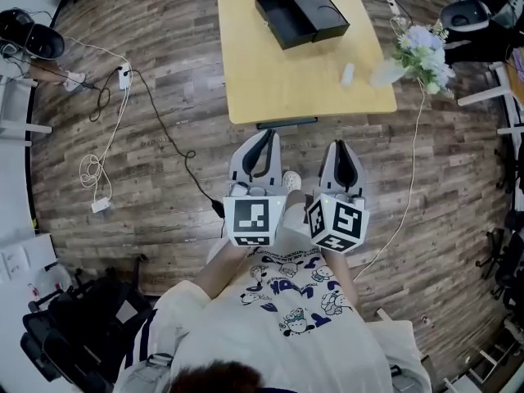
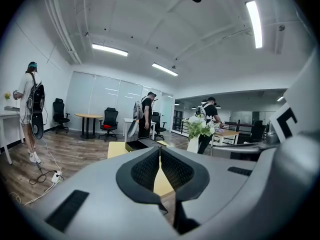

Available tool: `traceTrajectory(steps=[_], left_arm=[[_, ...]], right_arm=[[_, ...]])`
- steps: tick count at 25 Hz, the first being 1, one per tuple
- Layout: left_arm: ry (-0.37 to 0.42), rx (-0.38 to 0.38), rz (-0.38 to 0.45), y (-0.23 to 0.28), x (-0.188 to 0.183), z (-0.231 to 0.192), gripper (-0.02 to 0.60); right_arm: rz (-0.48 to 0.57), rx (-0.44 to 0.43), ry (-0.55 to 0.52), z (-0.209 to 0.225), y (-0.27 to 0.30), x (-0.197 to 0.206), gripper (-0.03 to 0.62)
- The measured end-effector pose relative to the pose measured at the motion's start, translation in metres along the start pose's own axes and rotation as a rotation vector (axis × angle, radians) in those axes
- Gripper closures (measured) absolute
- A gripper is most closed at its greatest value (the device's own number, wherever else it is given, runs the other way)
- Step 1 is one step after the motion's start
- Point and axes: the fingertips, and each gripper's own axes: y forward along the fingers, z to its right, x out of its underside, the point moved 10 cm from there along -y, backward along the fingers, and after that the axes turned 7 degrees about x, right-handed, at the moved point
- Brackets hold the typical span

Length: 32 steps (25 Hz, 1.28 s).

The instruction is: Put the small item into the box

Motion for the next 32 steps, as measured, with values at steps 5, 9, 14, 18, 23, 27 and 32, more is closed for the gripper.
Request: traceTrajectory(steps=[5,9,14,18,23,27,32], left_arm=[[-0.005,-0.003,-0.022,0.032,-0.001,-0.001,0.56],[-0.003,-0.017,-0.032,0.067,-0.006,-0.006,0.56],[-0.004,-0.03,-0.043,0.108,-0.014,-0.012,0.56],[-0.011,-0.038,-0.056,0.14,-0.021,-0.013,0.56],[-0.02,-0.047,-0.069,0.174,-0.023,-0.016,0.56],[-0.03,-0.059,-0.078,0.196,-0.022,-0.02,0.56],[-0.043,-0.074,-0.093,0.214,-0.018,-0.023,0.558]], right_arm=[[-0.025,0.01,0.009,0.015,0.03,-0.004,0.548],[-0.036,0.009,0.013,0.027,0.069,-0.01,0.548],[-0.052,-0.004,0.022,0.038,0.116,-0.022,0.548],[-0.074,-0.011,0.019,0.049,0.148,-0.031,0.548],[-0.097,-0.014,0.016,0.062,0.181,-0.036,0.548],[-0.122,-0.017,0.01,0.069,0.205,-0.035,0.546],[-0.153,-0.017,0.011,0.078,0.227,-0.03,0.546]])
